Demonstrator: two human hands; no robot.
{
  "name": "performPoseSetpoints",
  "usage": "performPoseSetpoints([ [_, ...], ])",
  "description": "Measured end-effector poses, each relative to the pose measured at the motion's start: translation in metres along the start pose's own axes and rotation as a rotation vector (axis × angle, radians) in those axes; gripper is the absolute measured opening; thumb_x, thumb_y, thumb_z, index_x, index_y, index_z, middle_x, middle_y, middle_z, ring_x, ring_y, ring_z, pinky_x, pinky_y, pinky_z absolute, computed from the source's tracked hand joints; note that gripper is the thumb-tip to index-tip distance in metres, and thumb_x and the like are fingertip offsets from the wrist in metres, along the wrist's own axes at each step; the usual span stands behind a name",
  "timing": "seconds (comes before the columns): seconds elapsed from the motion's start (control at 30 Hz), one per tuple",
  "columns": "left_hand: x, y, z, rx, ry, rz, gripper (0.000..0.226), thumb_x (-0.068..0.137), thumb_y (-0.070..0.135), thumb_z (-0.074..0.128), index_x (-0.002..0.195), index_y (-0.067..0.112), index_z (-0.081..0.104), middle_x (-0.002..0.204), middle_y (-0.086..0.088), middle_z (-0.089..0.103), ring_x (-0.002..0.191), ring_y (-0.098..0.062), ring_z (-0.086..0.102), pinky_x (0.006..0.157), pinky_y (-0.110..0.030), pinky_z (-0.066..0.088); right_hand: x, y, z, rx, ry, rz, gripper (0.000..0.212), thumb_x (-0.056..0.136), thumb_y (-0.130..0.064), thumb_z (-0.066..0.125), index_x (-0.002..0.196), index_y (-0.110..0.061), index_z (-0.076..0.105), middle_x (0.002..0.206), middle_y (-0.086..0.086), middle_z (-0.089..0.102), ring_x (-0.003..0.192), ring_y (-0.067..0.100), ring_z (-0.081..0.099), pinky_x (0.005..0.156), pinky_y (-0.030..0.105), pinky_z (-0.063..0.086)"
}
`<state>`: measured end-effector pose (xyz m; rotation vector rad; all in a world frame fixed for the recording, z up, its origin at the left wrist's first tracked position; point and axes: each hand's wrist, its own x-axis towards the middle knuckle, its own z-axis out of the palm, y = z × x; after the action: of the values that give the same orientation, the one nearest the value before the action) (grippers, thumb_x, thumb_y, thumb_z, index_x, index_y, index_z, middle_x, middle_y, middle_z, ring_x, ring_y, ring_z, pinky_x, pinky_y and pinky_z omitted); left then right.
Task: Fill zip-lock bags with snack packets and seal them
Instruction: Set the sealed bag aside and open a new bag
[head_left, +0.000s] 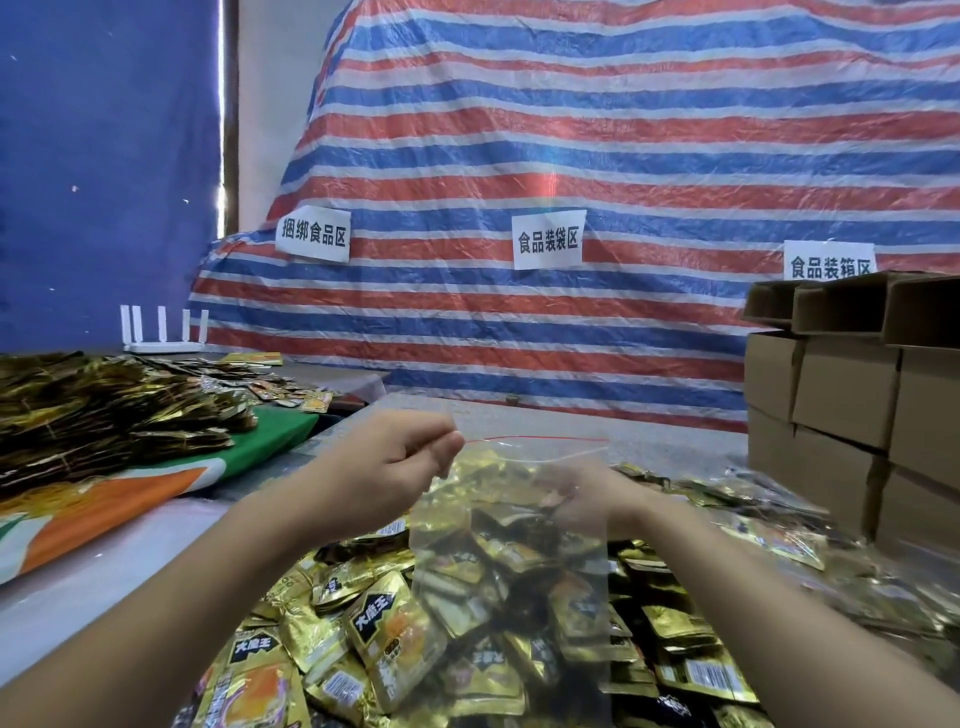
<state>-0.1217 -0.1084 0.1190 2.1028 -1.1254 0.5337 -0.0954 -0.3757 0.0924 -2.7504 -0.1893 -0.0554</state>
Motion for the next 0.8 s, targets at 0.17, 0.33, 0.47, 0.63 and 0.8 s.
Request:
performPoseSetpoints([
  [0.17,-0.003,-0.003,0.005,-0.026,0.003,0.024,0.031,0.096,0.036,0.043,0.069,0.025,0.050,0.063,0.008,0.049,0.060,-0.005,0.046,0.059,-0.025,0.037,0.016,-0.007,0.031,-0.162,-0.069,-0.082,0.063,0.082,-0.013,0.054,0.140,-0.037,0.050,0.145,-0.005,0.049,0.127,0.020,0.049,0.105,0.035,0.046],
  [0.33,-0.003,-0.003,0.008,-0.013,-0.004,0.039,0.036,0.097,0.037,0.043,0.072,0.013,0.053,0.063,0.007,0.048,0.059,-0.005,0.044,0.056,-0.023,0.035,0.027,0.000,0.037,-0.211,-0.070,-0.115,0.049,0.087,-0.015,0.050,0.132,-0.034,0.060,0.136,-0.007,0.060,0.123,0.019,0.054,0.107,0.039,0.044],
  [0.47,-0.002,-0.003,0.009,-0.015,0.004,0.047,0.034,0.097,0.036,0.043,0.070,0.018,0.051,0.060,0.015,0.045,0.057,-0.002,0.042,0.055,-0.018,0.032,0.026,0.002,0.040,-0.224,0.096,-0.185,0.046,0.090,-0.011,0.043,0.110,-0.046,0.067,0.106,-0.024,0.066,0.098,0.001,0.060,0.086,0.019,0.048],
  [0.63,0.000,-0.005,0.009,-0.002,0.017,0.042,0.032,0.097,0.037,0.043,0.067,0.027,0.049,0.059,0.014,0.046,0.058,-0.004,0.045,0.055,-0.018,0.033,0.020,0.007,0.017,-0.046,0.237,-0.165,0.046,0.087,-0.006,0.044,0.094,-0.042,0.071,0.064,-0.021,0.068,0.056,-0.003,0.057,0.046,0.017,0.039],
  [0.8,0.004,-0.006,0.008,-0.018,0.040,0.038,0.033,0.097,0.039,0.043,0.067,0.025,0.051,0.059,0.009,0.049,0.057,-0.006,0.046,0.054,-0.022,0.035,0.013,0.024,-0.004,0.251,0.293,0.017,0.032,0.088,0.000,0.051,0.090,-0.019,0.077,0.079,0.002,0.076,0.067,0.015,0.068,0.052,0.031,0.054],
])
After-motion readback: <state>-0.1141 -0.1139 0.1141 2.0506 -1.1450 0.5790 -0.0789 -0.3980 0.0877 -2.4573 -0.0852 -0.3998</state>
